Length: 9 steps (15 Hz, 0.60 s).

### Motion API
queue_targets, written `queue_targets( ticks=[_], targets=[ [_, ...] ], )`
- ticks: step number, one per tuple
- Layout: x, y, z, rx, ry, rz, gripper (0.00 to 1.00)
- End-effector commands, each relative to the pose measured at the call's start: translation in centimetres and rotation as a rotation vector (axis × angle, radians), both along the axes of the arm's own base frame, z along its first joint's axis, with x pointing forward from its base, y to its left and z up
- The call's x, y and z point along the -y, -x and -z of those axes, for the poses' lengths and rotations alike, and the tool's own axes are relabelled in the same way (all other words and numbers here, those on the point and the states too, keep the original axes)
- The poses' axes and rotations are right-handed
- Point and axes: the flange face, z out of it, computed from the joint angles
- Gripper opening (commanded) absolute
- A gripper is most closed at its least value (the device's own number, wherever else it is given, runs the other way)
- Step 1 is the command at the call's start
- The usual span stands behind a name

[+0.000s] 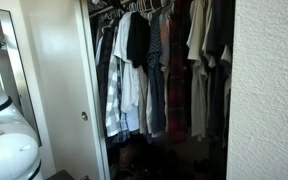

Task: Take the hanger with the black shirt and hang it more to the right

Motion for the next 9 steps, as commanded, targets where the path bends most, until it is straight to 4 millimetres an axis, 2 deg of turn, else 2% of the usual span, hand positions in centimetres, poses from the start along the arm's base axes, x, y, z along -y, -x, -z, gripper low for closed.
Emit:
queue_targets(
  ticks=[1,5,9],
  targets=[
    [0.0,-1.4,-1.6,0.005,-0.019,0.015,1.00],
    [0.2,-2.9,-1.6,-0.008,-0.032,0.023,1.00],
    [0.4,-4.5,-0.6,-0.040,-0.043,0.032,1.00]
  ],
)
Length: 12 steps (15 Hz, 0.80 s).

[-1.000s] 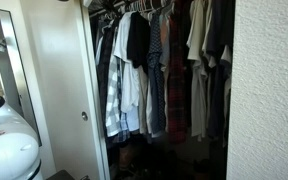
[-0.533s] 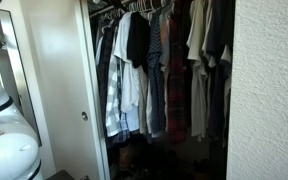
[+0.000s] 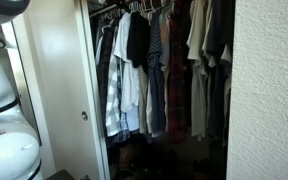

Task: Take the hanger with the black shirt and hang it more to the right

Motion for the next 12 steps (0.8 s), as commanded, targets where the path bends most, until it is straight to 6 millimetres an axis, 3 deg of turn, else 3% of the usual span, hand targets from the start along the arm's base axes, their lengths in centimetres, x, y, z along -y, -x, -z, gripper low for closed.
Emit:
queue_targets(
  ticks=[1,12],
  targets=[
    [-0.1,-1.4,0.4,-0.025,-0.009,0.026,1.00],
    [-0.5,-3.6,0.5,-0.007,-0.023,0.044,1.00]
  ],
)
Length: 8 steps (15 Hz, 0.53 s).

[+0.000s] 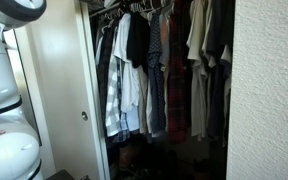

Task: Take the hanger with the black shirt and hang it more to the right

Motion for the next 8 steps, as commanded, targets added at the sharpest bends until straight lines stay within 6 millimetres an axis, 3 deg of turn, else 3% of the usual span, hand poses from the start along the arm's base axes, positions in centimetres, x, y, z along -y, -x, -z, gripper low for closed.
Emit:
queue_targets(
  ticks=[1,2,4,8],
  targets=[
    [-0.69,-0.50,-0.63,0.007,-0.005,0.026,1.00],
    [-0.78,-0.67,-0.57,0.007,-0.004,0.025,1.00],
    [-0.86,-0.99,-0.52,0.011,-0.001,0.032,0.72],
    [-0.85,-1.33,-0.54,0.018,0.000,0.042,0.42]
  ],
)
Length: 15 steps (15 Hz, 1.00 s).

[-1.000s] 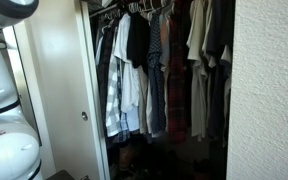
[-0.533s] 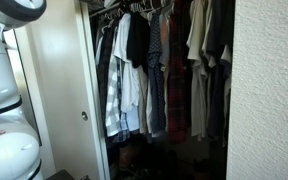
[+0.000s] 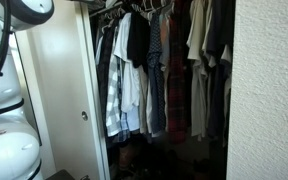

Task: Take the hanger with the black shirt and hang it more to the right

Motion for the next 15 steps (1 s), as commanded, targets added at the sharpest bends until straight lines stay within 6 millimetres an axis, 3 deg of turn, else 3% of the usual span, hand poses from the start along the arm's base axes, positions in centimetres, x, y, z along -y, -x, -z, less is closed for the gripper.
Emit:
queue_targets(
  ticks=[1,5,7,10,15],
  targets=[
    [-0.3,-0.4,-0.2,-0.005,-0.008,0.032,0.34],
    [-0.1,-1.0,1.0,-0.026,-0.025,0.041,0.06],
    [0.1,-1.4,1.8,-0.041,-0.034,0.043,0.03],
    [0.2,-1.9,2.9,-0.055,-0.048,0.050,0.07],
    [-0.2,-1.9,2.9,-0.040,-0.045,0.047,0.05]
  ],
)
